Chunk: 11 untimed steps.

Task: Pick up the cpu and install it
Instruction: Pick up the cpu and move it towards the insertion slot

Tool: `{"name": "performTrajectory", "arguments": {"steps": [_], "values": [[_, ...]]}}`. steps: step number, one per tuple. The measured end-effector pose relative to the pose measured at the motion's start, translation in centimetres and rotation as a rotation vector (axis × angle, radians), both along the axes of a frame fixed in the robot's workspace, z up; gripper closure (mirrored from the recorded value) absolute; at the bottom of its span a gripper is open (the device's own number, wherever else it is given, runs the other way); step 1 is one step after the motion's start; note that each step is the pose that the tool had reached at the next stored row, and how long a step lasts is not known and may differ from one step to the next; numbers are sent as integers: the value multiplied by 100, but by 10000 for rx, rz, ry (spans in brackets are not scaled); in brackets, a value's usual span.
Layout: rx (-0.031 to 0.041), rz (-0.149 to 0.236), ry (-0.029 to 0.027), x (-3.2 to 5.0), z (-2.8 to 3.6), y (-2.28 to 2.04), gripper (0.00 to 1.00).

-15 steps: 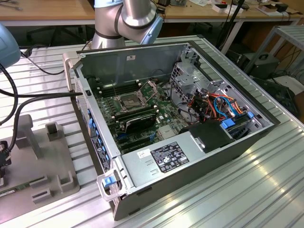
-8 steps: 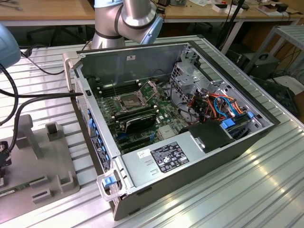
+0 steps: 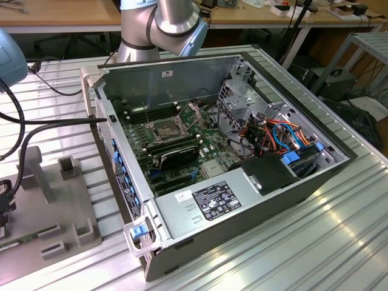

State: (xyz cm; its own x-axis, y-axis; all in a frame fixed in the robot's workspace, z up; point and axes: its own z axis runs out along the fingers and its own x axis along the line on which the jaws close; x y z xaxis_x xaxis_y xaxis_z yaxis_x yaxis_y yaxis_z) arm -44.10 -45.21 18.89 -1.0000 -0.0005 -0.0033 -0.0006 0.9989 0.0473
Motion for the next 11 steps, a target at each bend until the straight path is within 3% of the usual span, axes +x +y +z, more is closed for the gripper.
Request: {"name": "performTrajectory", "arguments": {"steps": [11], "values": [[-1, -1, 2, 3, 1, 0, 34]]}}
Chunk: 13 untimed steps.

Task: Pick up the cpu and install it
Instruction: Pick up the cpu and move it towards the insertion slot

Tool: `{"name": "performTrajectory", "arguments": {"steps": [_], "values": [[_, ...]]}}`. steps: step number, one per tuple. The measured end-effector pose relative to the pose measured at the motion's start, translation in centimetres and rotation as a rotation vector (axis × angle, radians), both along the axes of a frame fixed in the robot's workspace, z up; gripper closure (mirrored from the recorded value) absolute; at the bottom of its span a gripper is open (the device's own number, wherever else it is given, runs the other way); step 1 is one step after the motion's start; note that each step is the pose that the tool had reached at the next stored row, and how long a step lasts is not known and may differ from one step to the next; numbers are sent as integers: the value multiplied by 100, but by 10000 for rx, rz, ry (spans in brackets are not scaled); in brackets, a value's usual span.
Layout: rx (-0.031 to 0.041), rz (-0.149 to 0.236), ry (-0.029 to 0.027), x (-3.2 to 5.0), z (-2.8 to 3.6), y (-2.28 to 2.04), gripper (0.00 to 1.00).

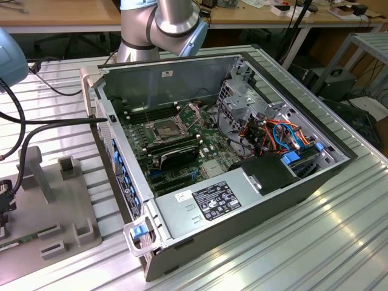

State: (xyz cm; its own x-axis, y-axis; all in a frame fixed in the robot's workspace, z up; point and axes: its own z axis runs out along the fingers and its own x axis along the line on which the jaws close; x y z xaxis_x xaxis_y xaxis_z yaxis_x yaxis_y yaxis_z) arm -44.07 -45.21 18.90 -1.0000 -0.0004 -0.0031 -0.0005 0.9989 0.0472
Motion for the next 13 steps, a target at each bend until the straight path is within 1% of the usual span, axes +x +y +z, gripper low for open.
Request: {"name": "performTrajectory", "arguments": {"steps": [2, 3, 7, 13], "values": [[1, 1, -1, 1, 0, 0, 34], [0, 1, 0, 1, 0, 0, 41], [0, 0, -1, 2, 0, 0, 41], [0, 0, 0, 27, 0, -1, 41]]}}
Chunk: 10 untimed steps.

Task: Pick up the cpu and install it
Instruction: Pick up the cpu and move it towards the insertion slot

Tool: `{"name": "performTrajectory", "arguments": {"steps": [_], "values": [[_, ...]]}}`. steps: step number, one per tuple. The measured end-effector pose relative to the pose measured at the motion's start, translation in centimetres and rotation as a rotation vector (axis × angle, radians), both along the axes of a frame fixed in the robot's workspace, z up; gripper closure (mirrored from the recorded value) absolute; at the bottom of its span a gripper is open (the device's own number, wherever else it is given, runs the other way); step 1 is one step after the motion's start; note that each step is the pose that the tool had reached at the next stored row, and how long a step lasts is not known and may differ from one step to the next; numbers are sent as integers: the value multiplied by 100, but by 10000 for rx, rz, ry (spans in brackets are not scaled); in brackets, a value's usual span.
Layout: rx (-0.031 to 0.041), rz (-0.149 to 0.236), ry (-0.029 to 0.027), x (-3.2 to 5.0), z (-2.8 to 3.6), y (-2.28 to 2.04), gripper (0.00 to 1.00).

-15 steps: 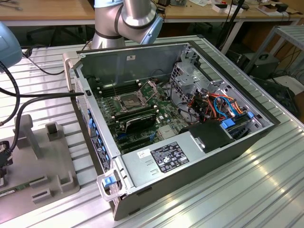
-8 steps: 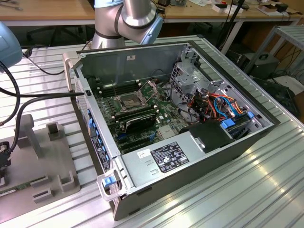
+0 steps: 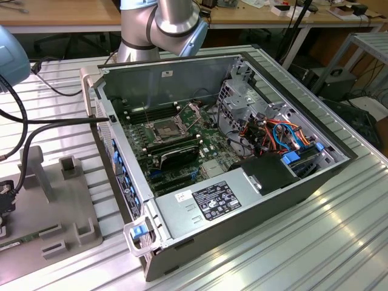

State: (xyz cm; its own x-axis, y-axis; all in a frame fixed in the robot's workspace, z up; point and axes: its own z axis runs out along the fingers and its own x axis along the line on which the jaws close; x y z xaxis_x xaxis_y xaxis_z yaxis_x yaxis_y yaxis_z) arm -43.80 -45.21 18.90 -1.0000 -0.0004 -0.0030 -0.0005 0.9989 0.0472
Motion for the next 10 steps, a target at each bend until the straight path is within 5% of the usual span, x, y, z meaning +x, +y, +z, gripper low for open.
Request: {"name": "performTrajectory", "arguments": {"steps": [10], "values": [[-2, 0, -1, 3, 28, 0, 41]]}}
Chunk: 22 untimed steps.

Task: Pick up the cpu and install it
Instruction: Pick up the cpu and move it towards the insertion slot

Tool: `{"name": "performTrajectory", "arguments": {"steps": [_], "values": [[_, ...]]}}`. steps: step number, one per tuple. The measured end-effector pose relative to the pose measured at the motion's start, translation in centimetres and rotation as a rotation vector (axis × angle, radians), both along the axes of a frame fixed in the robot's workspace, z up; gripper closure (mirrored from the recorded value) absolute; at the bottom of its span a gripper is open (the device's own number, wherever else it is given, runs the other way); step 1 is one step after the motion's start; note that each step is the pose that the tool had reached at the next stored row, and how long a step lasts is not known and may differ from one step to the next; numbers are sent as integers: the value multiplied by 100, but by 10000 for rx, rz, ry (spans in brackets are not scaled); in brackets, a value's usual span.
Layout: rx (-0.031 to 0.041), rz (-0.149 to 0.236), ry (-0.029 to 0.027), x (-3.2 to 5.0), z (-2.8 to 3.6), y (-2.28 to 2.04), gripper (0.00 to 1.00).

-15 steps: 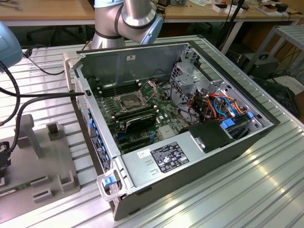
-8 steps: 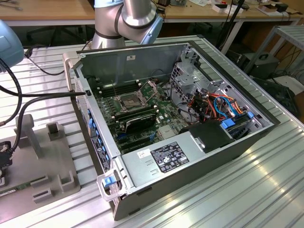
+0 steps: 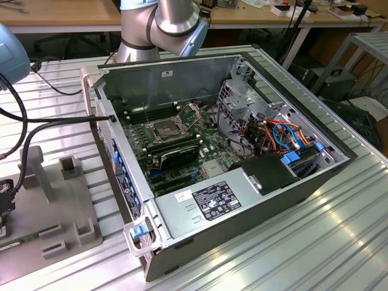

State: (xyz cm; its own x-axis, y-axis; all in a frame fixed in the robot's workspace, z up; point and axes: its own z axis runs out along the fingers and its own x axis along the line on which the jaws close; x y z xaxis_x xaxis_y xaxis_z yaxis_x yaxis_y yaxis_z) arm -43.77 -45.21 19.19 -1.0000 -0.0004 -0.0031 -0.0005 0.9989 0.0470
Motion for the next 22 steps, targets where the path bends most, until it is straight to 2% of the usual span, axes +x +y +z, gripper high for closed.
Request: {"name": "performTrajectory", "arguments": {"steps": [12, 13, 22], "values": [[-2, 0, 2, 0, 5, 0, 41], [-1, 0, 2, 0, 5, 0, 45], [0, 0, 0, 0, 6, 0, 45]]}}
